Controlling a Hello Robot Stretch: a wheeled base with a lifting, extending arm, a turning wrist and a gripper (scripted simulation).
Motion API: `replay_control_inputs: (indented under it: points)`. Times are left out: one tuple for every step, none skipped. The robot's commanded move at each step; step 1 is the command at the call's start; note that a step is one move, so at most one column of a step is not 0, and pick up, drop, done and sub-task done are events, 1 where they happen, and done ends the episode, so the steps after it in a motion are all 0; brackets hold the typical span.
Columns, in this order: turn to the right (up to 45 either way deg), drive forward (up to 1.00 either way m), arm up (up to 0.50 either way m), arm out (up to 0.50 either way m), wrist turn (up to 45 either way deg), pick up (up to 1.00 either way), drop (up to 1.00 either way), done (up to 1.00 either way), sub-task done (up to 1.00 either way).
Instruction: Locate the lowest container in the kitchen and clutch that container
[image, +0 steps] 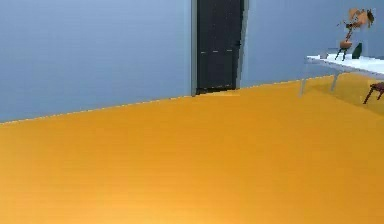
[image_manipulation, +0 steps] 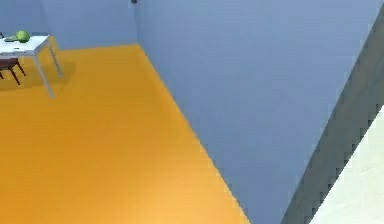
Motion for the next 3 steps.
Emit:
replay_control_inputs:
  points:
    - [-39.0,0.00,0.00,0.00,0.0,0.00,0.00,0.00,0.00]
    - [0.0,0.75,0.00,0.00,0.0,0.00,0.00,0.00,0.00]
    - [-45.0,0.00,0.00,0.00,0.0,0.00,0.00,0.00,0.00]
